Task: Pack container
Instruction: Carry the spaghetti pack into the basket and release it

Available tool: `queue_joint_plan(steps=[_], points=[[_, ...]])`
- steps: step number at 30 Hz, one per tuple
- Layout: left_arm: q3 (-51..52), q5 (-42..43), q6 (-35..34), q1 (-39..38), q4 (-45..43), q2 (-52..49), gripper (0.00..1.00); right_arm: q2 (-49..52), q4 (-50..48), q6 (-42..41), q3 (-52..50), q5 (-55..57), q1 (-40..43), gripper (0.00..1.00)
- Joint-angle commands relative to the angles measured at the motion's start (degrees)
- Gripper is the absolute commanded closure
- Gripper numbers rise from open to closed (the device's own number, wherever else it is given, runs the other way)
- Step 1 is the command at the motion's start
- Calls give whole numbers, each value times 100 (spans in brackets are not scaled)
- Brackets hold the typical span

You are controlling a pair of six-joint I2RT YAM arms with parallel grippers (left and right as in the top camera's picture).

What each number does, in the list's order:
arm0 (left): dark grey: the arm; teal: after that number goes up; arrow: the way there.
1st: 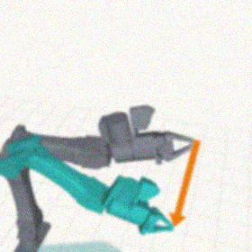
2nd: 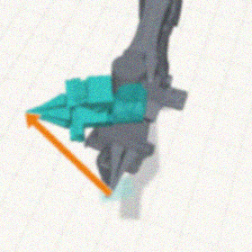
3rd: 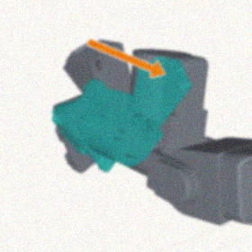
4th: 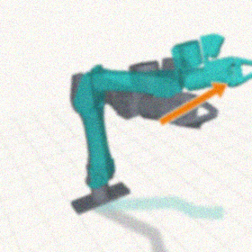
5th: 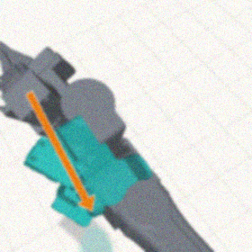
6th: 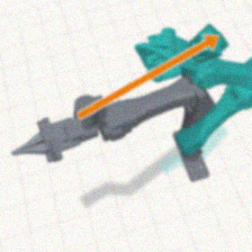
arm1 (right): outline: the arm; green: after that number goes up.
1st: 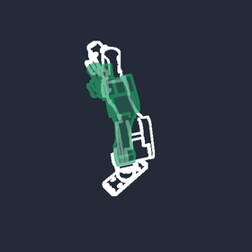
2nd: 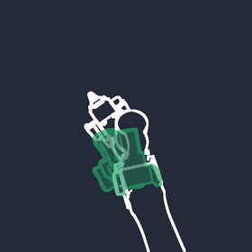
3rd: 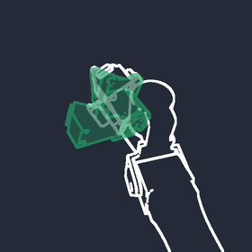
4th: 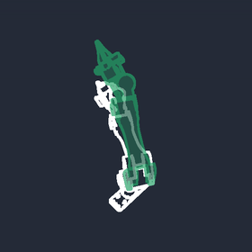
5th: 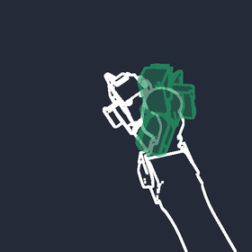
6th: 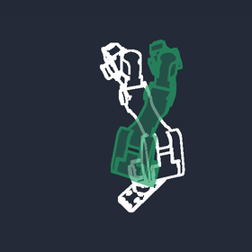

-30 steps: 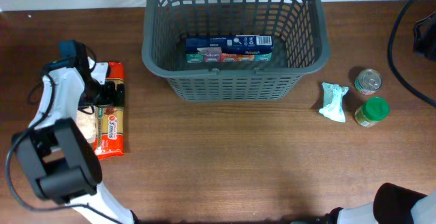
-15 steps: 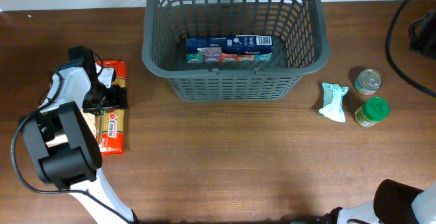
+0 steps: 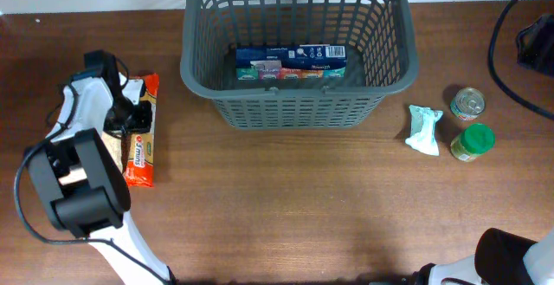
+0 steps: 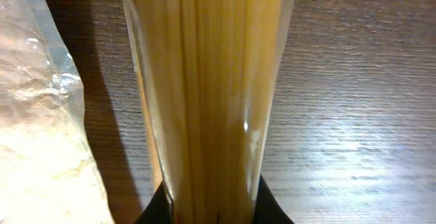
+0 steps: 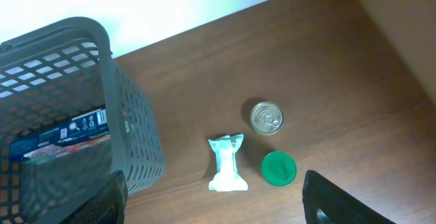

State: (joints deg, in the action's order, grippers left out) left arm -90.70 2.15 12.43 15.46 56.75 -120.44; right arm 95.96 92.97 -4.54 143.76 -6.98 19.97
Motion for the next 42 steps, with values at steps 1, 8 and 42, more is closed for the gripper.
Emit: queue_joint_plan(steps=[1,8,42], points=[[-1211,175,28,-83,457,4,99,31,-24,-48,-26,-55,31,23],[-4277,420,549,-264,1152,365,98,31,-24,-46,-26,-52,33,23],[-5643,-258,4387,-4249,1519,-1384,98,31,107,-44,-26,-52,31,23]])
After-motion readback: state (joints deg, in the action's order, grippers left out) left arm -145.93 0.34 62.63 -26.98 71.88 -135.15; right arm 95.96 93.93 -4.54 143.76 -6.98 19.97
